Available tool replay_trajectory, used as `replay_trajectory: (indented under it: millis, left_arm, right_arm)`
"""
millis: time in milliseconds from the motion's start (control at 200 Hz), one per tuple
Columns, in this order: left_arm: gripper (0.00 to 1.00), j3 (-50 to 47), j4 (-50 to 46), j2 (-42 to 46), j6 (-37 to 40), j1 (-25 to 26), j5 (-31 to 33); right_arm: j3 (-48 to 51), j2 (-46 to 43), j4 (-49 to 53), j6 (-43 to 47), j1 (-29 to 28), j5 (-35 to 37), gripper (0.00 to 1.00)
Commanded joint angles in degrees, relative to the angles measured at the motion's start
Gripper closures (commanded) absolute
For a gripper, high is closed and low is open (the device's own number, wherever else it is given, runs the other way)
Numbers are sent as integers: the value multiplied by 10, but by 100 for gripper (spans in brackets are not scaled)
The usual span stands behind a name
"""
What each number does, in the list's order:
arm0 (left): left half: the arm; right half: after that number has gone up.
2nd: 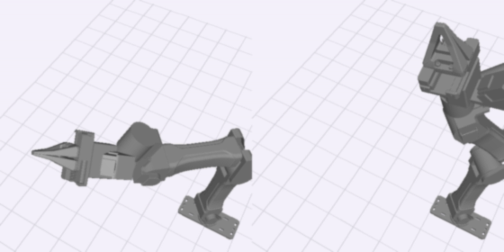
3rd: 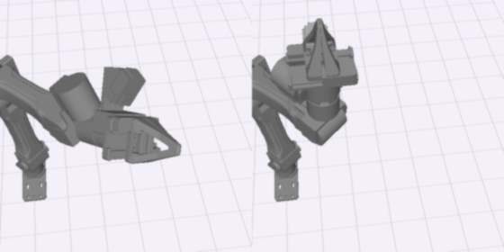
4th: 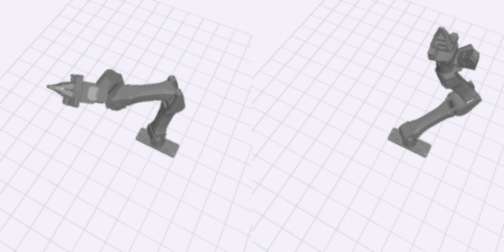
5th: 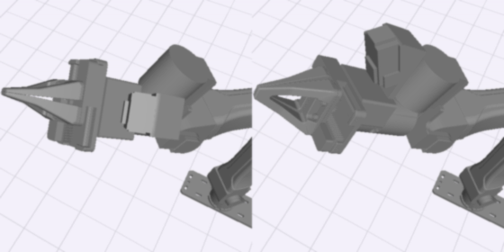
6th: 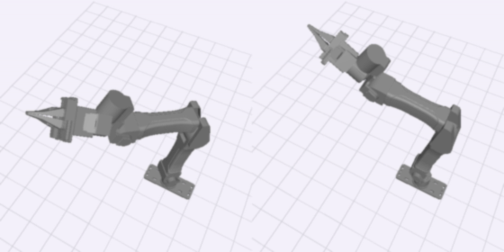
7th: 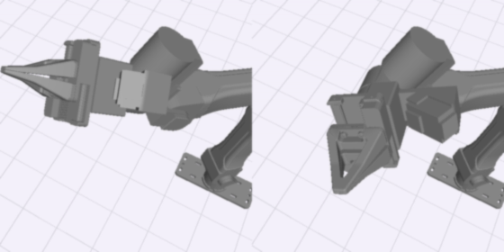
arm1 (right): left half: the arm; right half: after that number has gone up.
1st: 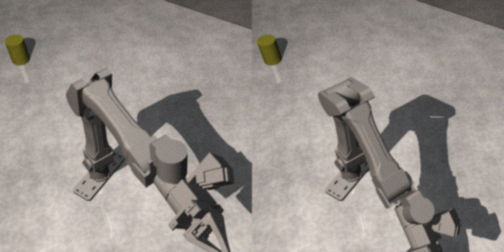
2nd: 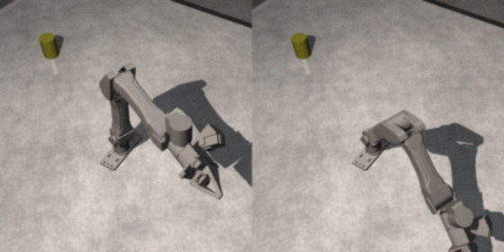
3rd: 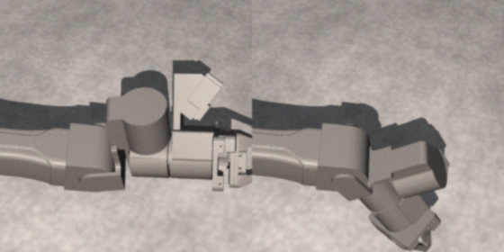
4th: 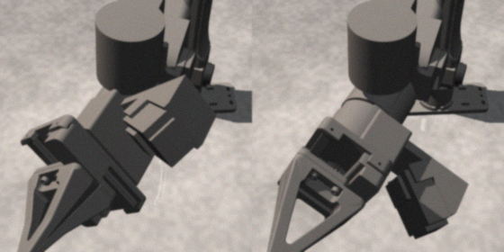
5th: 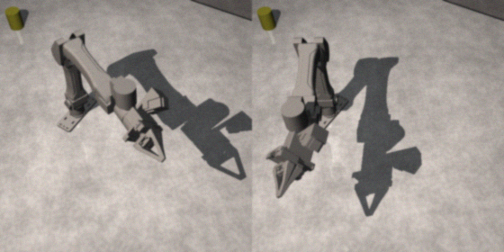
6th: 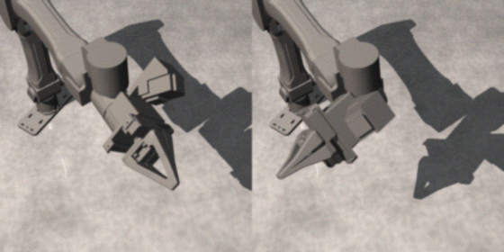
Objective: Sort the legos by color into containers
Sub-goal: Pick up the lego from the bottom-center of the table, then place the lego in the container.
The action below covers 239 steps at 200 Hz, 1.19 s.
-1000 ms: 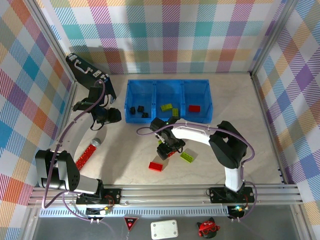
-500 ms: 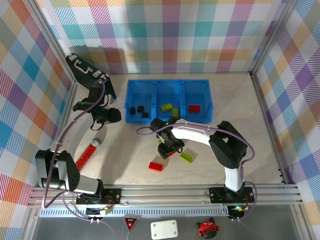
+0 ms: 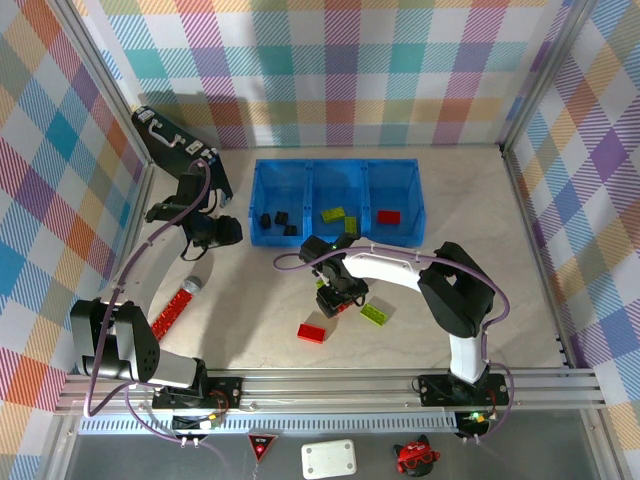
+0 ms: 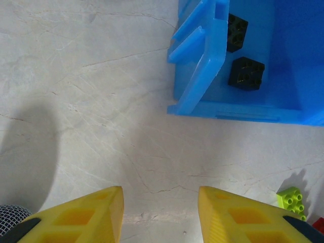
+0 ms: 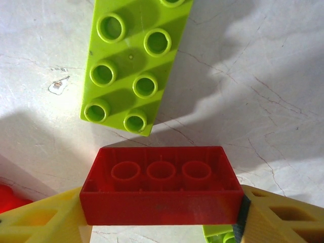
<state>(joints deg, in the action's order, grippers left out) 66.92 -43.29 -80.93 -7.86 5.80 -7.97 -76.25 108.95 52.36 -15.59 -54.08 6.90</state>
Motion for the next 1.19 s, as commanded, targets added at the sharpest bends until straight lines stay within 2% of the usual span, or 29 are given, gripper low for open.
replay_trajectory:
  millis: [0,205,405,565,840,1010,1190]
  left_arm:
    - [57,-2,-1,6,9,-6,4]
    - [57,-3,-1,7,9,-7,6]
    - [57,-2,-2,7,9,-8,5]
    - [57,-2,-2,8,10,-9,7]
    - [57,-3,-3,13,10,-13,8]
    - [57,-4,-4,15,11,-13,14]
    - [57,-4,-4,17,12,-13,16]
  right_arm:
    - [-13,-9,23,-16,-5,25,33]
    - [-20,-22,33,-25,4,35,34]
    - [-6,-52,37,-25,40,35,34]
    - [12,-83,42,-21,91,35,34]
    - [21,-130,49,-12,212,30,34]
    - [-11,-126,50,-9,269,21,35]
    - [-89,-83,63,-15,307,10,36]
